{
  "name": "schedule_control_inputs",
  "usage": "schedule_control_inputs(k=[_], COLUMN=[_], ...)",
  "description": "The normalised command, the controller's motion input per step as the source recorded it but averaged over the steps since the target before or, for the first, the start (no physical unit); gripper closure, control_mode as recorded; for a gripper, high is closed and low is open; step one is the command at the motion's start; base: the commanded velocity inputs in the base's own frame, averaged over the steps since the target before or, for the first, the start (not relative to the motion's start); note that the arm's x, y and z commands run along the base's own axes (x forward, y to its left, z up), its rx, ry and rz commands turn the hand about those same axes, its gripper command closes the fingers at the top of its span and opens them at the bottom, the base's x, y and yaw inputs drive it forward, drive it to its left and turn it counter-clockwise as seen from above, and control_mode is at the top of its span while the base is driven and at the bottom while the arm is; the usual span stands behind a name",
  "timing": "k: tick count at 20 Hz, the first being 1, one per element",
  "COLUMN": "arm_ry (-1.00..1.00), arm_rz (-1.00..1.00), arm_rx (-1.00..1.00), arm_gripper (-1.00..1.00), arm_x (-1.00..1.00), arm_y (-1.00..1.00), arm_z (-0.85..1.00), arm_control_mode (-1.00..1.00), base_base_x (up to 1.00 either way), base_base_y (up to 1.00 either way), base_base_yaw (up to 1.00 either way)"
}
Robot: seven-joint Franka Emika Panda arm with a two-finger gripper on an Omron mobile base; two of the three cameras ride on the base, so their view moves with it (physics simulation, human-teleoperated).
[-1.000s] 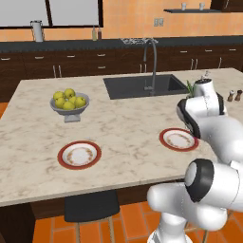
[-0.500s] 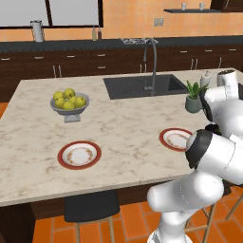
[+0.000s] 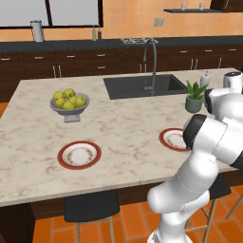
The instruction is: Pick the chicken drumstick and avocado from their plates and place them in the bowl. Then put the bowl in the fridge.
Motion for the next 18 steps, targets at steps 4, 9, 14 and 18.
schedule_control_inputs(k=[4, 9, 14, 18], arm_ry=[0.01, -0.01, 0.0, 0.03], arm_rz=[0.18, 0.14, 0.06, 0.03], arm_rx=[0.05, 0.04, 0.0, 0.01], arm_gripper=[1.0, 1.0, 1.0, 1.0], arm_x=[0.33, 0.13, 0.51, 0.69], arm_y=[-0.06, -0.29, -0.3, -0.02], arm_z=[-0.39, -0.44, -0.24, -0.19], arm_control_mode=[-1.0, -1.0, -1.0, -1.0], base_base_x=[0.0, 0.0, 0.0, 0.0], base_base_y=[0.0, 0.0, 0.0, 0.0], base_base_yaw=[0.0, 0.0, 0.0, 0.0])
